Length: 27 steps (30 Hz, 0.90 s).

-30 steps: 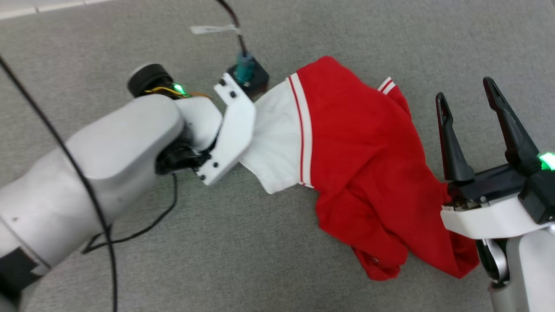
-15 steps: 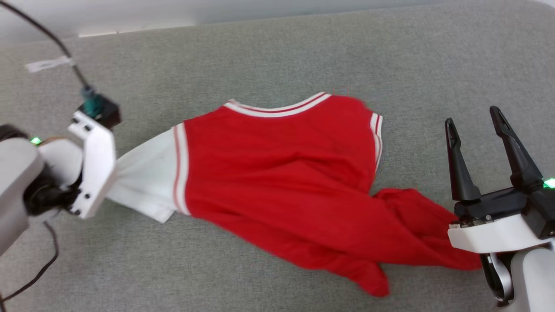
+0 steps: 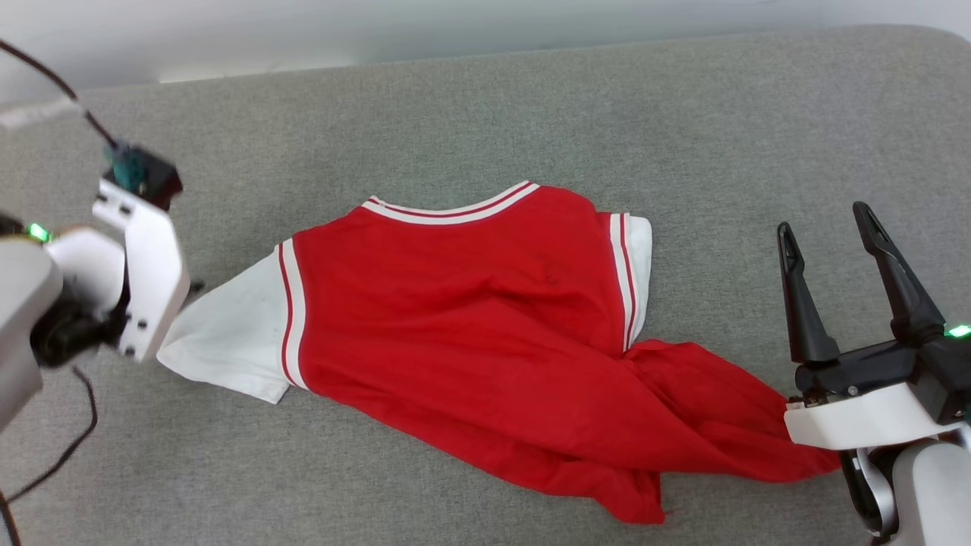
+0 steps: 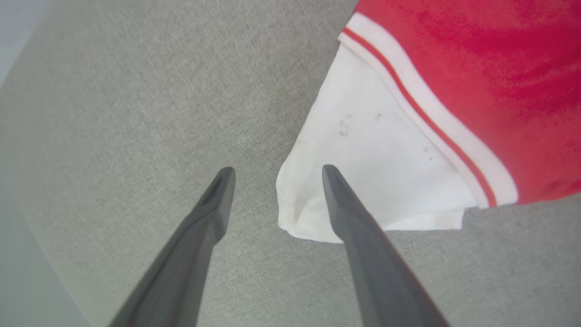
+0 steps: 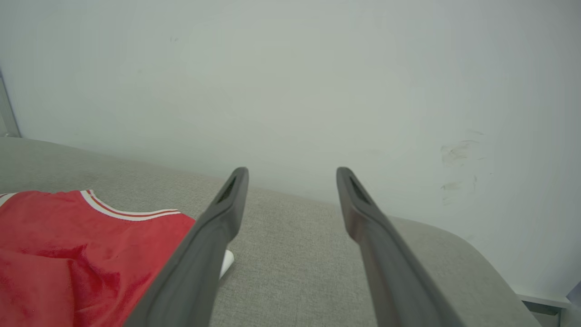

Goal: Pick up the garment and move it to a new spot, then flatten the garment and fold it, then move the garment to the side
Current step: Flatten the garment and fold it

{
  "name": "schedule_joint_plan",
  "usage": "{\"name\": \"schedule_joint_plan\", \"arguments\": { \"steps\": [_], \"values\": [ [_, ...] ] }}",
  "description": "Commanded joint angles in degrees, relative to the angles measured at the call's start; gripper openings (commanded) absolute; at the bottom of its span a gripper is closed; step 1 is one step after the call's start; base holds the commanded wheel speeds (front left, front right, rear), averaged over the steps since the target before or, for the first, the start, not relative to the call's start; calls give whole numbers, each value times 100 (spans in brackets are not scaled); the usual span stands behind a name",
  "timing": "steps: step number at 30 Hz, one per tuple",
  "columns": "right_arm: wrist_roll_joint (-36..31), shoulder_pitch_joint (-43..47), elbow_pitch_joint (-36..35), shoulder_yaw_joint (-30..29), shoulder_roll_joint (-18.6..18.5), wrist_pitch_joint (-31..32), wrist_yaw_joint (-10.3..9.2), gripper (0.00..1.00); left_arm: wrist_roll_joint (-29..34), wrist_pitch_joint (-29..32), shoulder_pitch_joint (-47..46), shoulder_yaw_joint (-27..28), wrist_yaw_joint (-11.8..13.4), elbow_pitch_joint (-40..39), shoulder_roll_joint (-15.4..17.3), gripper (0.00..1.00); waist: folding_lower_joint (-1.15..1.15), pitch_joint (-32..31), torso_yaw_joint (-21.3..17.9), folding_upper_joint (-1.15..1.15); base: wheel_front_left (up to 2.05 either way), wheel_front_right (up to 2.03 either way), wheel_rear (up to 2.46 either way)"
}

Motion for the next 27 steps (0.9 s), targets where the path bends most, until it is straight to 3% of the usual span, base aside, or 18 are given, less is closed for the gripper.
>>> {"name": "schedule_joint_plan", "arguments": {
  "steps": [1,5,9,10,24,27],
  "values": [
    [2,53,-9,-12,19,-13,-4,100,26,-58,-145,66,-16,-81,-62,100,0,-36,-16,0,0,0,0],
    [-14,85,-44,0,50,-13,-4,100,143,-207,-544,236,36,-360,-233,100,0,-75,-62,0,0,0,0],
    [-32,43,-100,26,66,-13,-4,100,132,-148,-852,310,-3,-534,-600,100,0,9,-122,0,0,0,0],
    [-78,-48,-184,76,94,-12,-4,100,26,60,-1094,311,-59,-616,-936,100,0,159,-203,0,0,0,0],
    [-130,-499,-326,199,200,-13,-4,100,282,1392,-1788,-93,-229,-847,-2119,100,0,1012,-727,0,0,0,0],
    [-121,-560,-339,223,255,-13,-4,100,454,1698,-1600,-127,-232,-929,-2189,100,0,1165,-856,0,0,0,0]
  ]
}}
